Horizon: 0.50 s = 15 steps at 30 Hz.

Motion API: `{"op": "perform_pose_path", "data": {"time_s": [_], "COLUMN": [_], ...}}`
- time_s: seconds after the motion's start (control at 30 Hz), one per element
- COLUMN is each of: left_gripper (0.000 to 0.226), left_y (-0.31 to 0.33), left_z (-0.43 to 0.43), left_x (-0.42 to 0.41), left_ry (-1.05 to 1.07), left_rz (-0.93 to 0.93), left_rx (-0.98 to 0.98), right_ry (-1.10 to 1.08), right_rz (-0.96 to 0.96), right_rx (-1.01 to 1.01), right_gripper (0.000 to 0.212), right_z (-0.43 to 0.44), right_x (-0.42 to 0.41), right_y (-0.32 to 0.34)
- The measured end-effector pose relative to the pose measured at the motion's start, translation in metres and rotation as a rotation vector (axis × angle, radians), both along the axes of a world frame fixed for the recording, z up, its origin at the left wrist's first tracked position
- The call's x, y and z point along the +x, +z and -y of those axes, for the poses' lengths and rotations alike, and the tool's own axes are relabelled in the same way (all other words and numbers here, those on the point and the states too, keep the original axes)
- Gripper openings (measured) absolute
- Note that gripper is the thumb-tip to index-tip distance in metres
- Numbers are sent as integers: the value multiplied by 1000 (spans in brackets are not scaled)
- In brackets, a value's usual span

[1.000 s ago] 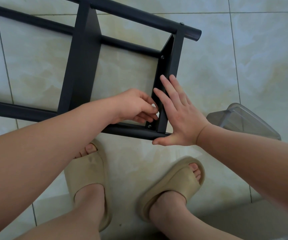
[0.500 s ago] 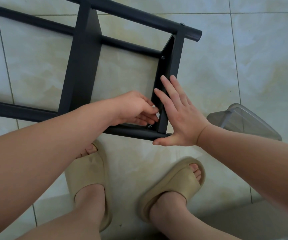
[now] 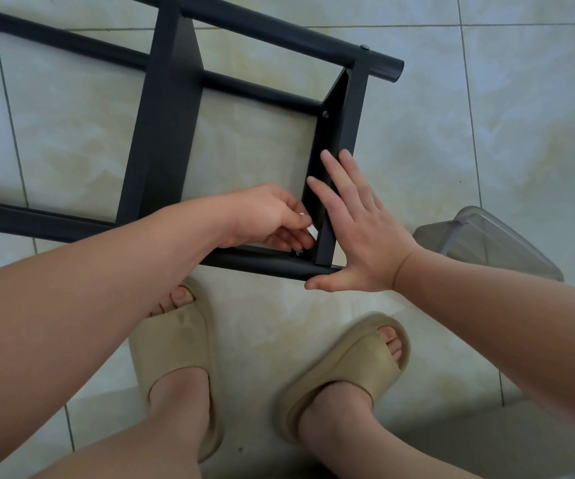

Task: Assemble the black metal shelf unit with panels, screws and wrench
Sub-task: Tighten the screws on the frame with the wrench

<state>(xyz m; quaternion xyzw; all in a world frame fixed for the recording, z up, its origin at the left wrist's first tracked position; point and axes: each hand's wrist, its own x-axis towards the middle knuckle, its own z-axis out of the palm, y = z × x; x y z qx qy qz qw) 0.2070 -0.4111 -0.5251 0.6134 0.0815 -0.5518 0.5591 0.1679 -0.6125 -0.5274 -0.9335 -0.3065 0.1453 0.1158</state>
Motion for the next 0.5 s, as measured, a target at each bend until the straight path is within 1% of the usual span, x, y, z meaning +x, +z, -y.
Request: {"op": "perform_pose_path", "data": {"time_s": [0.33, 0.5], "left_gripper": [19, 17], "left_y": [-3, -5], "left_z": [-6, -8], "left_x": [0, 0], "left_ry": [-80, -121], "left_rz": [68, 100], "left_rx": [-30, -33], "right_ry": [5, 7], "right_rz": [8, 11], "right_rx": [-3, -1], "right_gripper": [127, 126], "right_z": [0, -1], "right_x": [0, 0], "right_y": [0, 0]}}
